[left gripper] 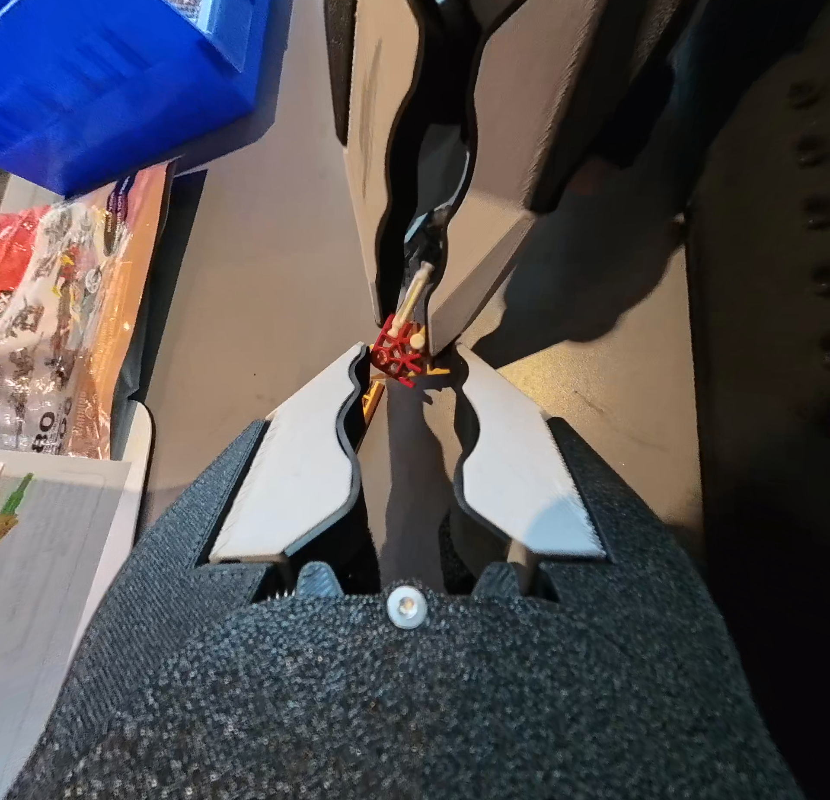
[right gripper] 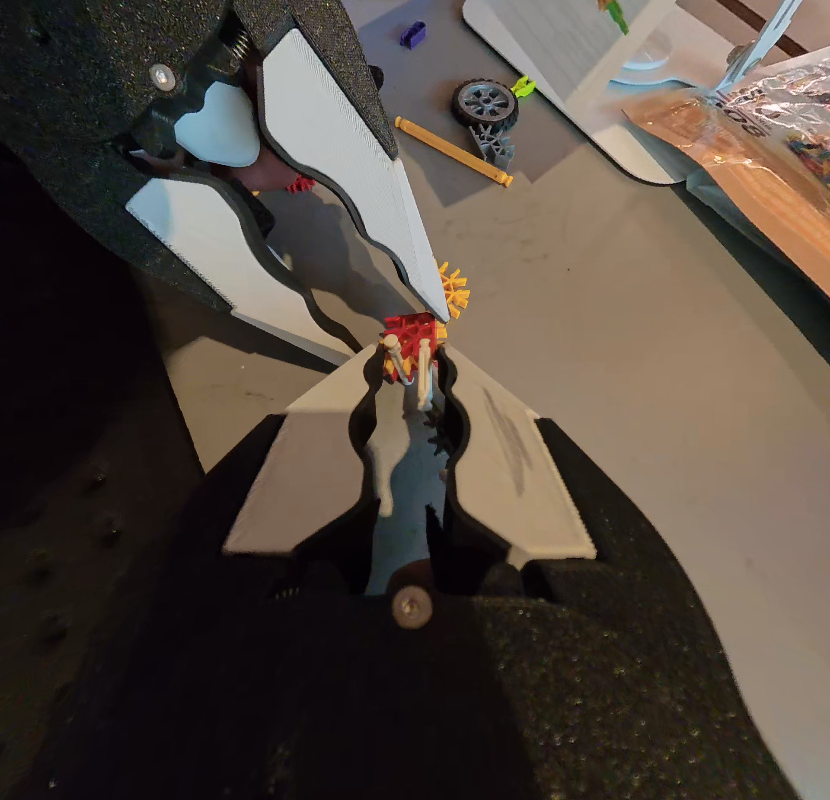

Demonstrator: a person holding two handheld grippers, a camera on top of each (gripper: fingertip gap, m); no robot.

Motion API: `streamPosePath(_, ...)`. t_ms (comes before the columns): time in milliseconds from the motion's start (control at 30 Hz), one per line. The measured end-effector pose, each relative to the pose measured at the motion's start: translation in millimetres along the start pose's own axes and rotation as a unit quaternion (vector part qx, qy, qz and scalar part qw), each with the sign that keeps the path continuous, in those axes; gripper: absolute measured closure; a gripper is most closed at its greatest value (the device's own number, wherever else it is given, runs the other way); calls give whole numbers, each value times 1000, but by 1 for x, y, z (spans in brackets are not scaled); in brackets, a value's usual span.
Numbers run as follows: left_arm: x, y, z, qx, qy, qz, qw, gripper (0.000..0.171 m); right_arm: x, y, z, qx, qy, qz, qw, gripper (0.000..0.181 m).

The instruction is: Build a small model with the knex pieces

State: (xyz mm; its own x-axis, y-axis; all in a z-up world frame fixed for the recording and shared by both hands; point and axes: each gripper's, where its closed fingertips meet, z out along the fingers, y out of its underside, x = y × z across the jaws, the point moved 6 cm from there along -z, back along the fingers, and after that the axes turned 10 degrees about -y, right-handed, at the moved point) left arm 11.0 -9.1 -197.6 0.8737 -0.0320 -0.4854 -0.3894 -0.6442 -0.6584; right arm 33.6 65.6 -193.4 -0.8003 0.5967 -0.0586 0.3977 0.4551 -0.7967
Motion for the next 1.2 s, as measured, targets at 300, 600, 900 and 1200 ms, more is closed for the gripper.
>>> streamPosePath(300,1,0,1,0,12,-9,1000,136,-1,3,-6,-8,12,-30,999,171)
streamPosePath(600,3,-1,1,2,5,17,1000,138,-1,3,-9,-26,7,-50,998,171)
streamPosePath(900,8,-4,0,15,7,46,999,138,-4,2,-15,-50,-16,-64,997,172)
streamPosePath(1200,10,-7,1,15,8,61,998,139,-14,-2,-22,-67,-17,-117,991,155)
